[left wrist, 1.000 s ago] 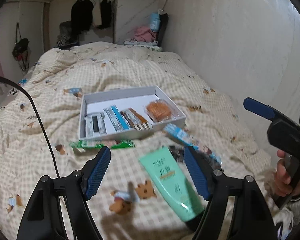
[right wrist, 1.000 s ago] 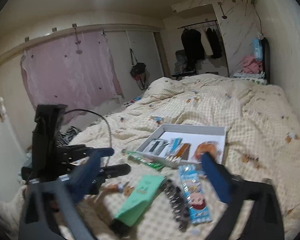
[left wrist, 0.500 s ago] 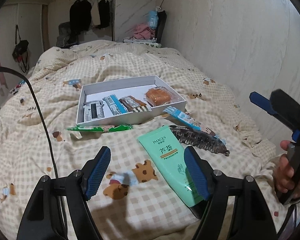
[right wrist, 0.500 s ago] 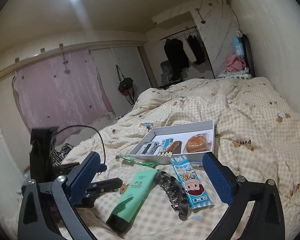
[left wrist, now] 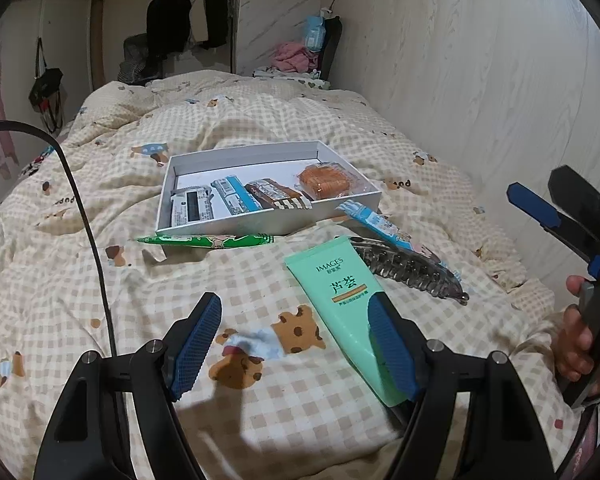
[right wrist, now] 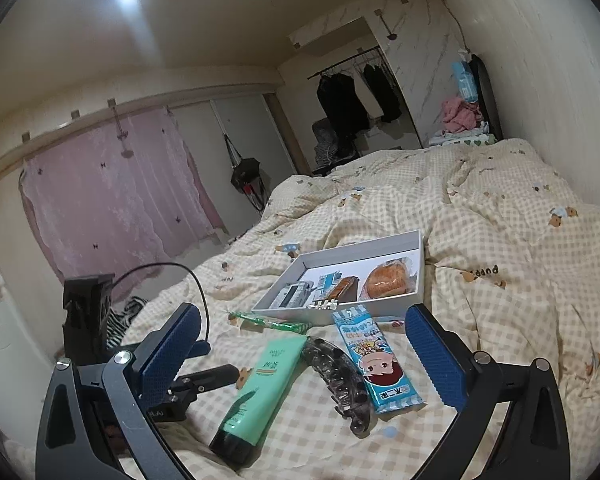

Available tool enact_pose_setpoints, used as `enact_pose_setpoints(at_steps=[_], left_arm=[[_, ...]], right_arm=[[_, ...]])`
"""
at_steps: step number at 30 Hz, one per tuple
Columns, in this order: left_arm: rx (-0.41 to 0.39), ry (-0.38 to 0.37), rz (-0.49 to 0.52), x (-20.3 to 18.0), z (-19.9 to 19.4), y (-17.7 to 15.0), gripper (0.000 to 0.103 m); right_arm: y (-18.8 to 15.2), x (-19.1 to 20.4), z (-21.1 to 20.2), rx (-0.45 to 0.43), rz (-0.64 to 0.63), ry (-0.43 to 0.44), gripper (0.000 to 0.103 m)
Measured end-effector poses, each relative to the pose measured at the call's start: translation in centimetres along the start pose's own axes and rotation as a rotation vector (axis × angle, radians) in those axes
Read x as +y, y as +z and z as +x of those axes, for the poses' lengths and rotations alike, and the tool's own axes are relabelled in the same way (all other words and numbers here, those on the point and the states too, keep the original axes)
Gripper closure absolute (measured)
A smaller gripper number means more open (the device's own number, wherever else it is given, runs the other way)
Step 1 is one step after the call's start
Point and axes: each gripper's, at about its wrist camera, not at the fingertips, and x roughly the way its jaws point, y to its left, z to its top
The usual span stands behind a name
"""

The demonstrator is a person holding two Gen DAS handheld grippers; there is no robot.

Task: Organize objects
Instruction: 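Move the left tool over the green cream tube and close on it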

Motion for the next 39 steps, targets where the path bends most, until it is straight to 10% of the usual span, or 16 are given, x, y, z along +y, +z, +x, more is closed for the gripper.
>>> enact_pose_setpoints(at_steps=[20, 29, 34, 39], left_arm=[[0.032, -0.076, -0.096, 1.9, 0.7, -0.5, 0.024], [0.046, -0.273, -0.167, 2.9, -0.1, 0.2, 0.024], [0.151, -0.189, -0.151, 2.2, -0.5, 2.6, 0.024], [0.406, -0.336, -0.251, 2.0, 2.4, 4.4, 0.025]], right_arm=[[-0.3, 0.6, 0.0, 0.008, -0.046, -0.036, 0.0], [-0.2, -0.1, 0.0, 0.007, -0.024, -0.03, 0.0], [-0.2, -0.2, 0.3, 0.018, -0.021, -0.043, 0.0], [-0.3, -0.3, 0.1, 0.018, -0.019, -0.043, 0.0]])
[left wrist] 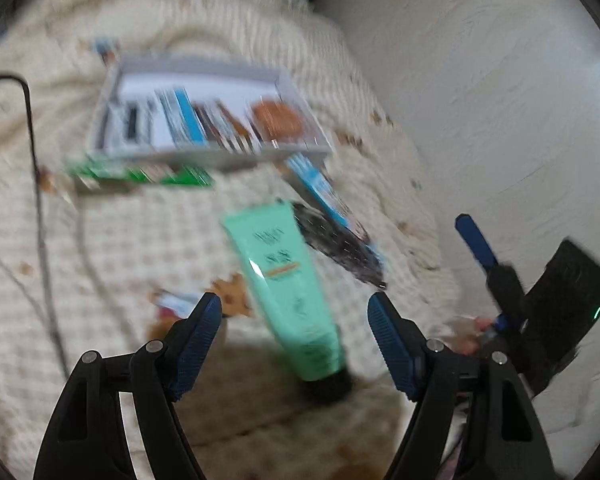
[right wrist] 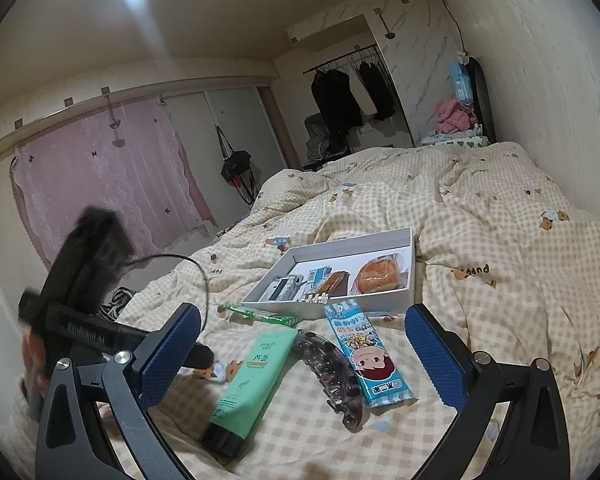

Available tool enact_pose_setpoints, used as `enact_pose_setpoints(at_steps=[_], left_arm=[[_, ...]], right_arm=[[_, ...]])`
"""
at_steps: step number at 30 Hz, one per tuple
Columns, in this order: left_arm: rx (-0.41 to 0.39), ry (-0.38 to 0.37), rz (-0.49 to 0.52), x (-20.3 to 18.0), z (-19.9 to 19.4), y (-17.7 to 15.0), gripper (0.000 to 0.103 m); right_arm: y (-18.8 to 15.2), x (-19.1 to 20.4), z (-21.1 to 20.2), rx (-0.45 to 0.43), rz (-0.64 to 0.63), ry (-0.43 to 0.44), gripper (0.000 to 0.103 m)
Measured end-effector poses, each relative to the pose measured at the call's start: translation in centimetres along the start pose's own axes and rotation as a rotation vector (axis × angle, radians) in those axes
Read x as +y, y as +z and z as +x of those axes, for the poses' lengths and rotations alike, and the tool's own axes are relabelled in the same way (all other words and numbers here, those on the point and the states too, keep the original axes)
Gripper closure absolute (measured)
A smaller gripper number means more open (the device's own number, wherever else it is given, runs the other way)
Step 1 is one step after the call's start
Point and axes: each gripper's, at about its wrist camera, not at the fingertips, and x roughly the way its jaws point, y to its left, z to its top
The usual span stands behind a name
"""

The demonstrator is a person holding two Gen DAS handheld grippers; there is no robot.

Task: Organize objects
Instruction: 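Move the left tool over the green cream tube and close on it, then lift the green cream tube off the bed with the left tool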

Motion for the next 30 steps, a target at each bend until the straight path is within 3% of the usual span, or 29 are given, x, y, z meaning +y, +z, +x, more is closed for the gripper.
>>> enact_pose_setpoints(at_steps=[4, 8, 11, 15, 23, 30], left_arm=[[0.027, 0.137, -0.004, -1.0, 1.7, 0.8, 0.028], [0.076, 0.115, -0.016, -0.9, 3.2, 0.4, 0.034], [0.12, 0.14, -0.016, -1.0, 4.5, 0.0, 0.041], [0.12, 0.145, -0.002, -1.5, 4.5, -0.2, 0.045], [0.127, 0.128, 0.007, -1.6, 4.8, 0.1, 0.046], [0.179, 0.15, 0.05, -2.2, 6.1, 0.0, 0.049]], right_arm=[[0.0, -0.1, 0.3, 0.004, 0.006, -0.001, 0.0], [-0.1, -0.3, 0.3, 0.009, 0.013, -0.003, 0.0], [-0.1, -0.5, 0.3, 0.01, 0.017, -0.003, 0.0], [-0.1, -0.6, 0.4, 0.015, 0.024, -0.001, 0.0], [-0.1, -0.4, 0.4, 0.02, 0.018, -0.007, 0.0], [-0.1, -0.6, 0.3, 0.026, 0.033, -0.007, 0.0]])
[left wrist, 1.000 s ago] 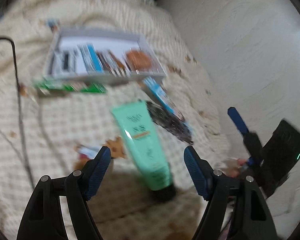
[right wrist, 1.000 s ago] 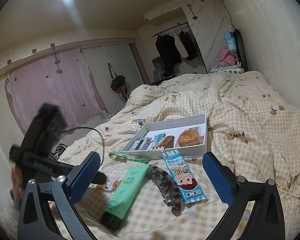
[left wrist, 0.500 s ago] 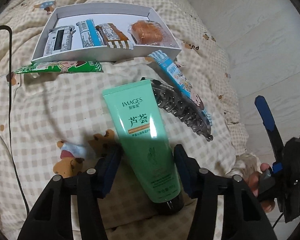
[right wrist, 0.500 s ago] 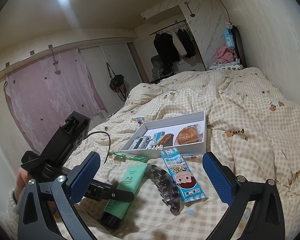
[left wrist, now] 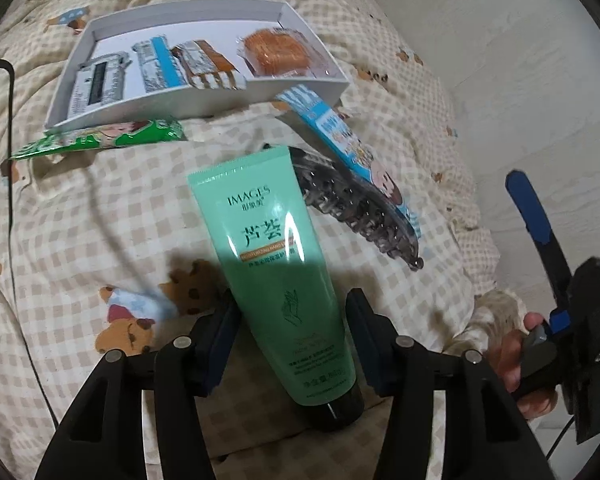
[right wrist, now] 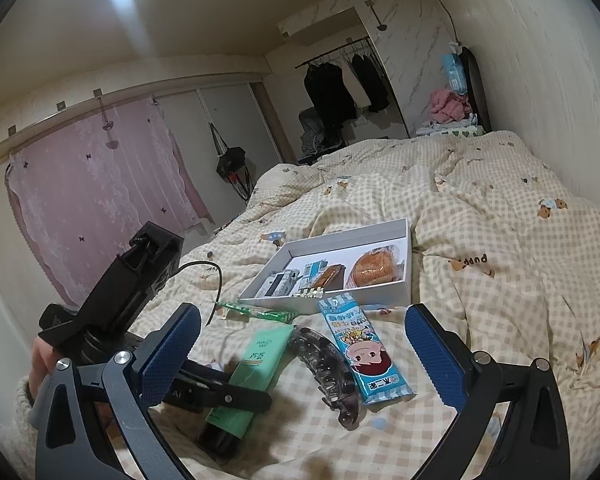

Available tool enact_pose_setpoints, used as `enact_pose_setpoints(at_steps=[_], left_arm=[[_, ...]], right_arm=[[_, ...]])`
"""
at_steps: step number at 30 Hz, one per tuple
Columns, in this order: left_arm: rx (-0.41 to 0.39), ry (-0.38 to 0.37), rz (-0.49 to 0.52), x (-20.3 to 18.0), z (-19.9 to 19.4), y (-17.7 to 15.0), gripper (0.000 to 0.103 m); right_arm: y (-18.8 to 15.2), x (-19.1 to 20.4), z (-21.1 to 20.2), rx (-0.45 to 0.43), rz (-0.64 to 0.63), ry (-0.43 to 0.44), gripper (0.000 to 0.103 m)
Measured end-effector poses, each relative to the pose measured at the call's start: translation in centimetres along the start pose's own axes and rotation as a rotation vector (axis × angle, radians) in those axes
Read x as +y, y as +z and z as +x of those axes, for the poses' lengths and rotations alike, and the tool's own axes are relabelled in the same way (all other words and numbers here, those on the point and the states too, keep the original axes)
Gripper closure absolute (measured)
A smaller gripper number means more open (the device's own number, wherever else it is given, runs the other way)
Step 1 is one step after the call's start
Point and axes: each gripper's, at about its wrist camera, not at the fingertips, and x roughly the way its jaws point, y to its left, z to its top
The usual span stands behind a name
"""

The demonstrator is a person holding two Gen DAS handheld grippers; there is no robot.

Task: Organize objects
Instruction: 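Lift the green cream tube off the bed with the left tool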

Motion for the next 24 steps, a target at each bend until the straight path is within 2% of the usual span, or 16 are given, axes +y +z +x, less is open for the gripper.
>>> enact_pose_setpoints(at_steps=[3, 8, 11, 13, 14, 16, 17, 24], left_arm=[[-0.002, -0.009, -0.005, 0.2, -0.2, -0.1, 0.053], [-0.094, 0.009, -0.004, 1.1, -3.3, -0.6, 0.057], [-0.165, 0.107, 0.008, 2.0, -5.6, -0.8, 0.057], [-0.202, 0.241, 0.05, 2.5, -6.5, -1.1, 0.057], [-0.209, 0.309, 0.071, 2.7, -6.7, -1.2, 0.057], [-0.194, 0.375, 0.093, 3.2, -6.4, -1.2, 0.057], [-0.182, 0.383, 0.1, 3.3, -6.1, -1.4, 0.057], [-0.136, 0.317, 0.134, 3.9, -4.1, -2.5, 0.056]], right_arm=[[0.0, 0.0, 0.0, -0.002, 0.0, 0.0, 0.0], [0.1, -0.1, 0.1, -0.004, 0.012, 0.001, 0.0], [0.1, -0.3, 0.1, -0.003, 0.016, 0.002, 0.0], [0.1, -0.3, 0.1, -0.002, 0.016, 0.002, 0.0], [0.1, -0.3, 0.1, -0.001, 0.017, 0.002, 0.0], [0.1, -0.4, 0.3, 0.002, 0.019, 0.001, 0.0], [0.1, -0.4, 0.3, 0.003, 0.02, 0.001, 0.0], [0.1, -0.5, 0.4, 0.005, 0.027, 0.002, 0.0]])
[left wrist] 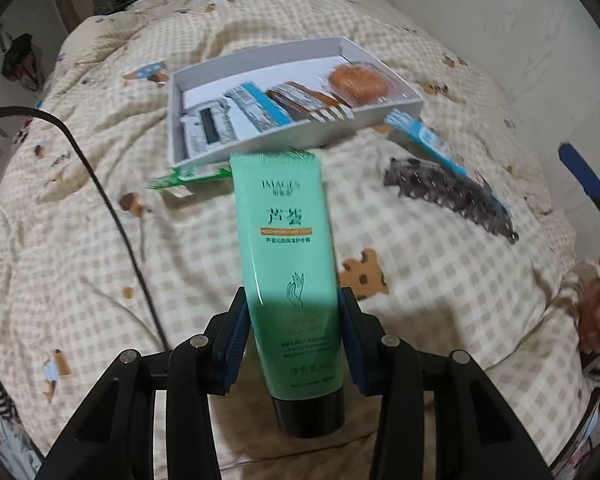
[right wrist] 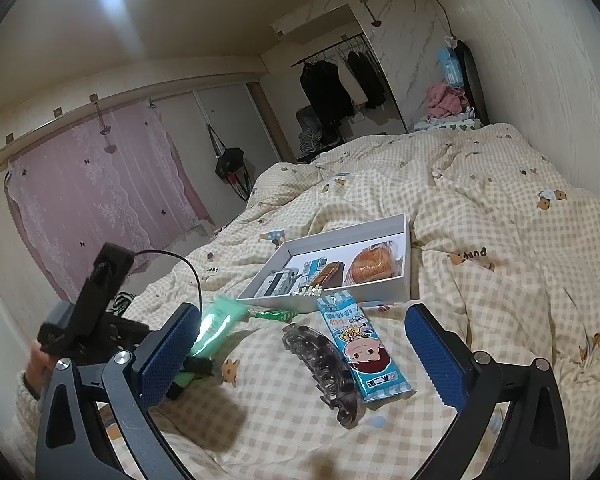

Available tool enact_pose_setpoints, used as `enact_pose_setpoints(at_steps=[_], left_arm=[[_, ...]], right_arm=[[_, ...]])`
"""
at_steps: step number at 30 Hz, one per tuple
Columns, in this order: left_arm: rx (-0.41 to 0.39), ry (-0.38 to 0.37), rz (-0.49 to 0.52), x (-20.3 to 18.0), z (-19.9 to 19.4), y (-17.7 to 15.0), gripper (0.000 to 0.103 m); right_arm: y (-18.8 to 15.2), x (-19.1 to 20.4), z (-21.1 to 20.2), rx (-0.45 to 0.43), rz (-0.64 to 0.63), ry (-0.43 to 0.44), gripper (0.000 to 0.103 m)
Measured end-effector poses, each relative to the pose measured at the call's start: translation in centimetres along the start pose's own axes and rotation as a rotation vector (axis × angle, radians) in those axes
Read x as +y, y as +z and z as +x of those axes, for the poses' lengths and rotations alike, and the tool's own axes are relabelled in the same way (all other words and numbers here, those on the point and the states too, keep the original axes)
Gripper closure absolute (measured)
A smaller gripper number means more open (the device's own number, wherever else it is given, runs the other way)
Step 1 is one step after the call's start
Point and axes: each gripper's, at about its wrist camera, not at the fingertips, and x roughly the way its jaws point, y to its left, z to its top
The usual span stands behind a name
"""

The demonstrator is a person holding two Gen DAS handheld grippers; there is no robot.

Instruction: Organize objects

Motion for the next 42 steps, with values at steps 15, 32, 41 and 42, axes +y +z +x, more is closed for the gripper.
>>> enact_pose_setpoints(at_steps=[15, 32, 41, 42], left_arm=[[-0.027, -0.232, -0.022, -1.8, -0.9, -0.8, 0.056], [-0.028, -0.25, 0.061, -3.4, -0.8, -1.6, 0.066], [0.036, -0.223, 0.11, -4.8, 2.0, -1.5, 0.059], [0.026, -0.233, 0.1, -4.6, 2.1, -1.5, 0.058]], right_arm=[[0.0, -0.1, 0.0, 0.001, 0.003, 0.001, 0.0], [-0.1, -0.1, 0.0, 0.002, 0.004, 0.001, 0.0], [0.0, -0.1, 0.0, 0.002, 0.005, 0.0, 0.0], [0.0, -0.2, 0.0, 0.002, 0.005, 0.0, 0.0]])
